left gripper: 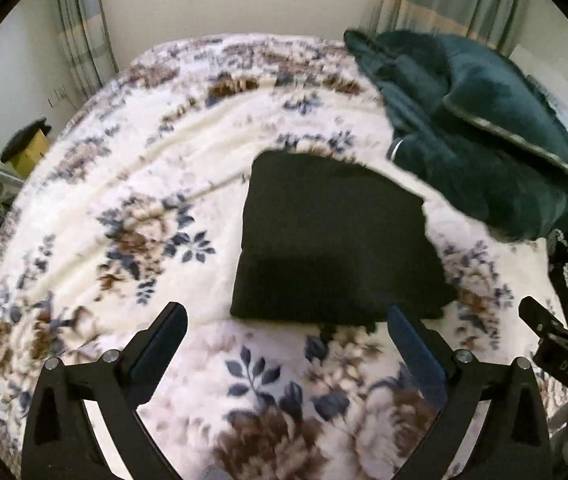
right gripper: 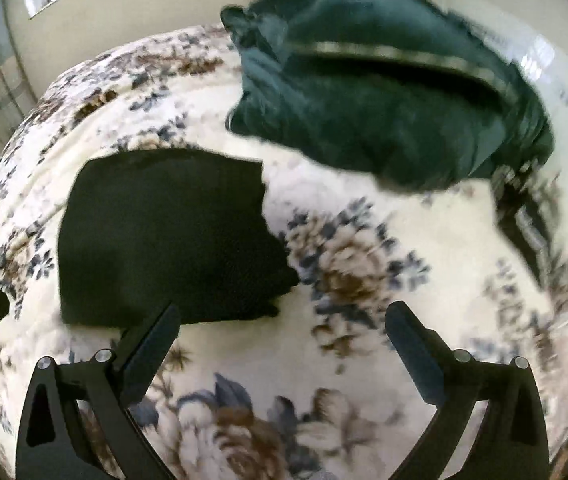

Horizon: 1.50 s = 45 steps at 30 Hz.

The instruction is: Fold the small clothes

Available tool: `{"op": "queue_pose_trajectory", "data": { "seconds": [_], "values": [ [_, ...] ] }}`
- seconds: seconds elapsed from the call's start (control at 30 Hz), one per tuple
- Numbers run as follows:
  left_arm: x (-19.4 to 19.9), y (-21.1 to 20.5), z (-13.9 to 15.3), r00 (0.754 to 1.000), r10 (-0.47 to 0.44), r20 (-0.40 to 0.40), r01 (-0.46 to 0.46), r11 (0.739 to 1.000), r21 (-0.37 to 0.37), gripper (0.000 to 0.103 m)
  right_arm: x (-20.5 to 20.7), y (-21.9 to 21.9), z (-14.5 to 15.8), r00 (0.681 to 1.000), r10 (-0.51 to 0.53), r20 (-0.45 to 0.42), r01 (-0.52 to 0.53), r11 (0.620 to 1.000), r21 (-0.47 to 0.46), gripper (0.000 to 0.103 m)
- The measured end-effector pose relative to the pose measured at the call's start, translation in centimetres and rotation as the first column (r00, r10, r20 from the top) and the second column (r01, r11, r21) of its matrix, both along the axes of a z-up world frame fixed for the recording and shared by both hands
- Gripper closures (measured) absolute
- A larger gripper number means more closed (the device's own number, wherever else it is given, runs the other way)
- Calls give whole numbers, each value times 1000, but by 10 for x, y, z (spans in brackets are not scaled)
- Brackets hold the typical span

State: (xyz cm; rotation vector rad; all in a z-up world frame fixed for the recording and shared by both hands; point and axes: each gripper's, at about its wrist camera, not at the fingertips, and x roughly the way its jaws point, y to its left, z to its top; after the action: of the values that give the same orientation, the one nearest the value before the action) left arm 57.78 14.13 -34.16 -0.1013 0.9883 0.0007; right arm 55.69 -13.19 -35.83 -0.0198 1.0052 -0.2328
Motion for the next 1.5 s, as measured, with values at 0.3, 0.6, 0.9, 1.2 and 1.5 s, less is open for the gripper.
{"op": "queue_pose_trajectory", "data": {
  "seconds": [0.3,0.6,0.9,1.2,1.5],
  "values": [
    [-96,-27,123,996,-39,83,35,998,46,1,-108,4,144,991,27,128,-21,999,-50,0],
    [-189,-39,225,977,-13,213,1,998,57,1,-224,7,278,964,98,245,-82,994,-77,0],
    [-254,-47,276,961,11,277,-29,998,62,1,-314,3,362,941,137,309,-128,990,-52,0],
    [-291,-54,293,959,30,281,-44,998,44,1,-375,-7,411,915,158,371,-153,987,-43,0],
    [-304,-58,301,951,27,309,-46,997,55,0,-399,-20,422,911,164,379,-158,986,-45,0]
  ]
}}
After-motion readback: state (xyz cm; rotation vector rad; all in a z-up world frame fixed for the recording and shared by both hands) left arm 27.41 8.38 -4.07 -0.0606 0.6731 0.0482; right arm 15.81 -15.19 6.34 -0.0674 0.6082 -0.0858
